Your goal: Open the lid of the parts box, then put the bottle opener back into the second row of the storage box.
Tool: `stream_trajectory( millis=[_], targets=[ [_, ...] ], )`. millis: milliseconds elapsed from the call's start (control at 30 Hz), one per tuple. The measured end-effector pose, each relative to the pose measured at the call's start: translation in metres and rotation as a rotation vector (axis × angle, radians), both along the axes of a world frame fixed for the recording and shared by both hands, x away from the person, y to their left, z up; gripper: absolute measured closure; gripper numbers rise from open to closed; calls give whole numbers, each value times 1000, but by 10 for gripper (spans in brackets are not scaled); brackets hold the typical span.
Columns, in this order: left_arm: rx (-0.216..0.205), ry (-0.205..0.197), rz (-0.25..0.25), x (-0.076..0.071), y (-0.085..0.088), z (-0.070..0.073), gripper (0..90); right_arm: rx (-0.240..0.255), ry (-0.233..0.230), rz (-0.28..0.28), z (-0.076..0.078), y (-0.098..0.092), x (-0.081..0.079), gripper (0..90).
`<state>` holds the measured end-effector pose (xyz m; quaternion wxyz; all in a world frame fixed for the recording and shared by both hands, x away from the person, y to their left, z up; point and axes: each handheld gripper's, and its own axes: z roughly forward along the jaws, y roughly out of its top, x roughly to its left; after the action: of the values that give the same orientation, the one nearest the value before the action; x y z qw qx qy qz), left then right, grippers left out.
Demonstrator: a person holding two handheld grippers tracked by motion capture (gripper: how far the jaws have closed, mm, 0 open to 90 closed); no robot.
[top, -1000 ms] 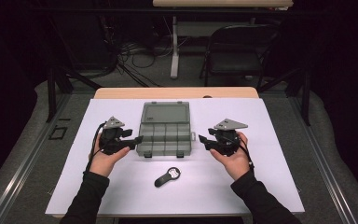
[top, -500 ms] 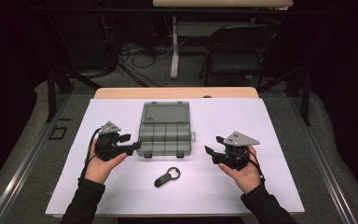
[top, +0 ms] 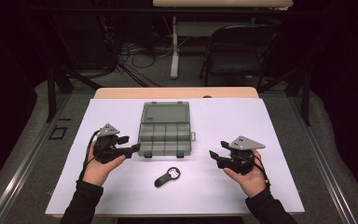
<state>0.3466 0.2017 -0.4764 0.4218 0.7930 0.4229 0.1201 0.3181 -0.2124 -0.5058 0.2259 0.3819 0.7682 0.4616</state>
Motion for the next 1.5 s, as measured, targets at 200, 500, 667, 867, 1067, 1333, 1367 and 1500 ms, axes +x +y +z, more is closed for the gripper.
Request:
stream_trajectory(
  millis=[200, 500, 667, 867, 1067, 1333, 1367, 1500],
  targets=[
    [-5, 11, -15, 0, -5, 1, 384, 4, -23, -15, 1, -3, 0, 392],
    [16, 14, -40, -2, -11, 5, 385, 27, -52, -25, 3, -5, 1, 397],
    [37, 14, -49, -3, -19, 10, 394, 38, -51, -28, 2, -5, 2, 402],
    [113, 30, -83, -7, -33, 15, 394, 35, -60, -29, 6, -8, 0, 404],
    [181, 81, -151, -7, -51, 12, 395, 36, -57, -32, 6, -9, 2, 403],
    [250, 153, -209, -7, -66, 6, 392, 33, -49, -39, 3, -9, 3, 403],
    [252, 153, -209, -6, -67, 6, 393, 34, -55, -40, 3, -9, 3, 403],
    [268, 170, -213, -6, -70, 5, 393, 34, -60, -44, 2, -7, 3, 403]
  ],
)
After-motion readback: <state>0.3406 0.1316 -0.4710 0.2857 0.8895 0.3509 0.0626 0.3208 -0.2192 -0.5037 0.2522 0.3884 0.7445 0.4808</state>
